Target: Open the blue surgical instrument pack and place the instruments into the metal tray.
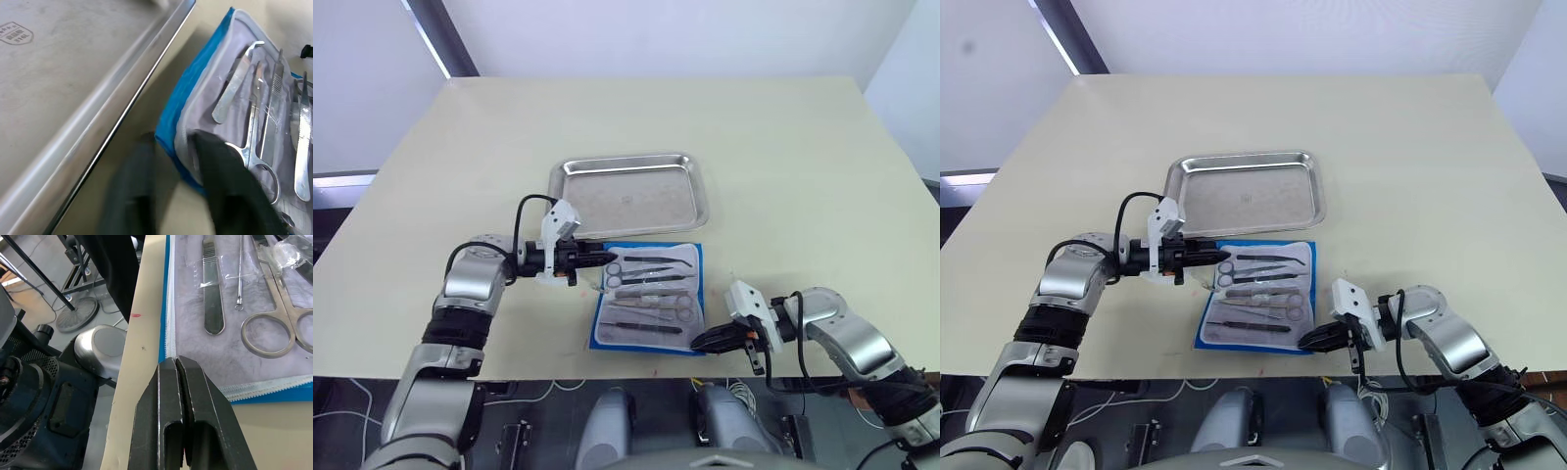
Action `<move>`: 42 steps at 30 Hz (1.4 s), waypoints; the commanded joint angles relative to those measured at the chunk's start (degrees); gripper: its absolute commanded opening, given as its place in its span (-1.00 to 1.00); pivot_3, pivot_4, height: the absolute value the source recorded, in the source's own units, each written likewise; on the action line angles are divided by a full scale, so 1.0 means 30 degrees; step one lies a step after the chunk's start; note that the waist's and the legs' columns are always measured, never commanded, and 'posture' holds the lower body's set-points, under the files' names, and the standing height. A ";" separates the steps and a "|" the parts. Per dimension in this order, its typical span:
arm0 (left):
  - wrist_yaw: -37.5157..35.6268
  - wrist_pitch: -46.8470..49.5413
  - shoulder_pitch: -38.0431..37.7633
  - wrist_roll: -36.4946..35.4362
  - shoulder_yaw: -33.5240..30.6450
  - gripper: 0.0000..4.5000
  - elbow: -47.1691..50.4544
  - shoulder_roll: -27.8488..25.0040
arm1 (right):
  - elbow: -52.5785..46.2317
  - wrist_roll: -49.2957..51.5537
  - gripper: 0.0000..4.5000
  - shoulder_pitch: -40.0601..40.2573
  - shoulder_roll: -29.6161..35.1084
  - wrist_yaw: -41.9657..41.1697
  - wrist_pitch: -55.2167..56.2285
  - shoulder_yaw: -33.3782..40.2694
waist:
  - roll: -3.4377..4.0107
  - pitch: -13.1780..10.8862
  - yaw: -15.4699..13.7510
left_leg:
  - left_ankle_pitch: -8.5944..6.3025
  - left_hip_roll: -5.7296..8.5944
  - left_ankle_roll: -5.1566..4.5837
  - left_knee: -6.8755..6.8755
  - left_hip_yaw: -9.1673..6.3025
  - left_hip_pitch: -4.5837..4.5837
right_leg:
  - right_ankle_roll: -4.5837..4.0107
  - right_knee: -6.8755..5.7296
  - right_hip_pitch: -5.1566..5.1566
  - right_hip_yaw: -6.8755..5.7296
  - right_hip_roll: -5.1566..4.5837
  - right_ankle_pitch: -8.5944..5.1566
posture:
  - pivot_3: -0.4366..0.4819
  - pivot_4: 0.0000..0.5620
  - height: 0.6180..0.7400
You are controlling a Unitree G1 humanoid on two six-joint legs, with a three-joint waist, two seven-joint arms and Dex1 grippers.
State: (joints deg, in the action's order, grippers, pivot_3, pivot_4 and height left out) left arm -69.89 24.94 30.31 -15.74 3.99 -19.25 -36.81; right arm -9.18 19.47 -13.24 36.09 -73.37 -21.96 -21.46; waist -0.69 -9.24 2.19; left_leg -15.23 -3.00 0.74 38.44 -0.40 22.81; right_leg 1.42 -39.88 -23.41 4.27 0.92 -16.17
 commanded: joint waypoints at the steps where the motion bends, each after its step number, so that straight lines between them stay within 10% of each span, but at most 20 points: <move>1: 0.0120 0.0594 -0.0530 0.0076 0.0201 -0.19 -0.0521 0.0084 | -0.0200 -0.0013 -1.00 0.0238 0.0199 -0.0082 -0.0136 -0.0002 | 0.0000 0.0002 0.0001 | 0.0000 0.0000 0.0000 0.0000 0.0000 0.0000 | 0.0000 0.0000 0.0000 0.0001 0.0000 0.0000 | -0.05 -0.47 1.00; 5: 0.0107 0.0665 -0.0553 0.0047 0.0185 -0.17 -0.0424 0.0041 | -0.0225 0.0284 -0.89 0.0129 0.0124 0.0048 -0.0591 0.0241 | 0.0001 0.0007 0.0002 | 0.0000 0.0000 0.0000 0.0000 0.0001 0.0000 | 0.0000 0.0000 0.0000 0.0001 0.0000 0.0000 | -0.05 -0.47 1.00; 11: -0.0092 0.0645 -0.0681 -0.0193 -0.0104 -0.17 -0.0060 -0.0139 | -0.0575 0.0412 0.22 0.0280 0.0507 -0.0099 -0.0988 0.0225 | -0.0002 0.0022 0.0045 | 0.0000 -0.0001 0.0000 0.0000 -0.0002 -0.0011 | 0.0000 -0.0002 0.0003 0.0000 0.0004 0.0000 | -0.05 -0.47 1.00; 38: -0.3887 -0.2180 -0.1883 -0.3810 -0.3679 -0.17 0.4497 -0.3339 | -0.3042 0.3563 0.22 0.0236 -0.0406 0.1671 -0.0147 0.4477 | -0.0112 -0.0055 -0.0004 | 0.0000 -0.0011 0.0001 -0.0001 -0.0010 0.0041 | 0.0000 0.0014 -0.0015 -0.0014 -0.0002 -0.0001 | -0.05 -0.47 1.00; 42: -0.4382 -0.2722 -0.2059 -0.4110 -0.3907 0.13 0.5005 -0.3715 | -0.1997 0.2565 0.67 -0.0230 -0.1341 0.1979 0.1467 0.4010 | -0.0113 -0.0057 0.0014 | 0.0000 -0.0013 0.0001 -0.0001 -0.0008 0.0038 | -0.0001 0.0013 -0.0016 -0.0013 0.0001 -0.0001 | -0.05 -0.47 1.00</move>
State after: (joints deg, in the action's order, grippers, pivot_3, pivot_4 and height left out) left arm -81.77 18.22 24.34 -26.75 -5.72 -7.06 -46.52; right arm -16.02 28.55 -12.93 32.92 -67.80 -21.18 -9.49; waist -1.03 -9.41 2.23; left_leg -15.23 -3.05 0.74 38.44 -0.42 22.93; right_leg 1.42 -39.84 -23.47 4.24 0.93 -16.18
